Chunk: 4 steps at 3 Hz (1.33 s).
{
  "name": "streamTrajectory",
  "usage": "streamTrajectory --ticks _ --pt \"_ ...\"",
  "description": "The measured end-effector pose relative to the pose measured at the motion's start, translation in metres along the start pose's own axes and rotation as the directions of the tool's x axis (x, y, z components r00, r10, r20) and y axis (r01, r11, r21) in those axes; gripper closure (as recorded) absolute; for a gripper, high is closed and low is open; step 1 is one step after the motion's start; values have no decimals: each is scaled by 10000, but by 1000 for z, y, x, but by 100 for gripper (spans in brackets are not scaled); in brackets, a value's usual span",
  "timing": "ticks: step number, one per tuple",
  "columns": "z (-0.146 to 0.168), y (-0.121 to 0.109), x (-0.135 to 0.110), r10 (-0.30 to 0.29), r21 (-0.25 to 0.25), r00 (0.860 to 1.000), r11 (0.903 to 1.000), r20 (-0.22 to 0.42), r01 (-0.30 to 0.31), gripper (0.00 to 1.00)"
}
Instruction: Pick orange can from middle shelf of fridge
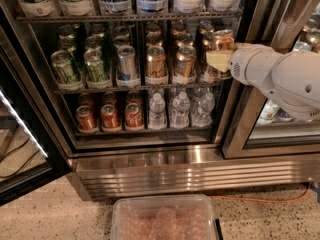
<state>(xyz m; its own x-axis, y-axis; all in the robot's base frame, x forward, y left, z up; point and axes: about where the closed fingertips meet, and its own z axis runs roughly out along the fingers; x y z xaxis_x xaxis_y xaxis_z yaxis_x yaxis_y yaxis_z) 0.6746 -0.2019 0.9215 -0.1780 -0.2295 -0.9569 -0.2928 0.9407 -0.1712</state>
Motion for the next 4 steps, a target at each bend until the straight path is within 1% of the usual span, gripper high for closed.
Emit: streamTrajectory --ticks 1,2,3,4 --pt "1 8 -1 -71 -272 10000 9996 -27 71 100" --pt "-12 11 -13 -116 -955 9999 9954 5 116 100" --pt "-33 13 -26 45 -2002 10000 9798 10 -42 100" --pt "-53 19 -27 592 -3143 9980 9472 -215 -630 100"
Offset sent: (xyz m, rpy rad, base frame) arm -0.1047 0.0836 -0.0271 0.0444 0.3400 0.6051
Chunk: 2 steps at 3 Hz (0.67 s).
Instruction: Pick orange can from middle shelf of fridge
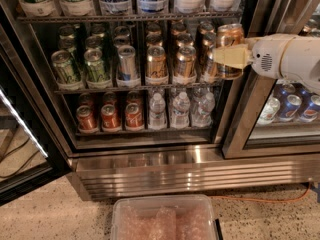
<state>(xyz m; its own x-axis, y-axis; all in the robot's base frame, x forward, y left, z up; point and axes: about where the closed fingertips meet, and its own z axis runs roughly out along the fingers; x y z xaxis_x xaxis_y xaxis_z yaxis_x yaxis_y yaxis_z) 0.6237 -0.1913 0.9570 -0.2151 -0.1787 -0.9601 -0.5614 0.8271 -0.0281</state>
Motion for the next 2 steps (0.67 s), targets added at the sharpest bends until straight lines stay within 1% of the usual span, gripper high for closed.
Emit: streamTrajectory --ticks 1,2 --pt "0 23 5 -78 -806 9996 9967 -277 55 100" --pt "0 23 5 -78 -807 9996 9967 -277 56 100"
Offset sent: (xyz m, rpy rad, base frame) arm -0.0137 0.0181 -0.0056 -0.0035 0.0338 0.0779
